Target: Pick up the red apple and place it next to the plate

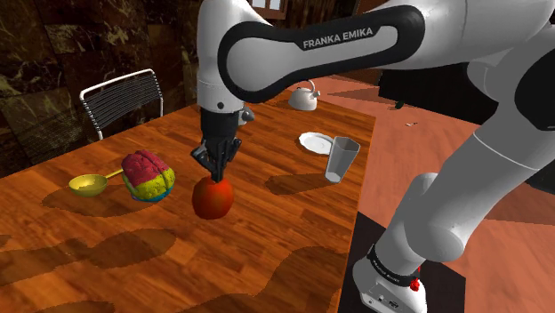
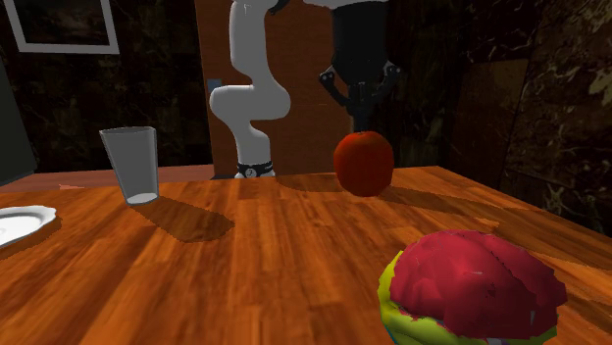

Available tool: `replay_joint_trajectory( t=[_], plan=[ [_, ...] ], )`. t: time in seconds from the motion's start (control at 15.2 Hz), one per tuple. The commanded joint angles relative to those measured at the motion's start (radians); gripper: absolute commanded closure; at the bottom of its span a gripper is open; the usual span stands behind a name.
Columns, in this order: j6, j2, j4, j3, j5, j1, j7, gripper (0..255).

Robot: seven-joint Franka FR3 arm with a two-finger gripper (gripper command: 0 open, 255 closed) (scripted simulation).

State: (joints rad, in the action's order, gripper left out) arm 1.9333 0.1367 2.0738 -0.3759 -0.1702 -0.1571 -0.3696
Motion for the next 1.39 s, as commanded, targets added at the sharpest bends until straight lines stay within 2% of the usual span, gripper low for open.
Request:
replay_joint_trajectory(
  t=[0.0,1.12,1.32],
  plan=[
    [-0.025,0.005,-0.020,0.002,0.000,0.001,-0.001,255],
    [-0.249,0.013,-0.237,0.012,0.007,0.007,-0.022,255],
    [-0.256,0.074,-0.175,0.060,-0.003,0.034,0.057,255]
  ],
)
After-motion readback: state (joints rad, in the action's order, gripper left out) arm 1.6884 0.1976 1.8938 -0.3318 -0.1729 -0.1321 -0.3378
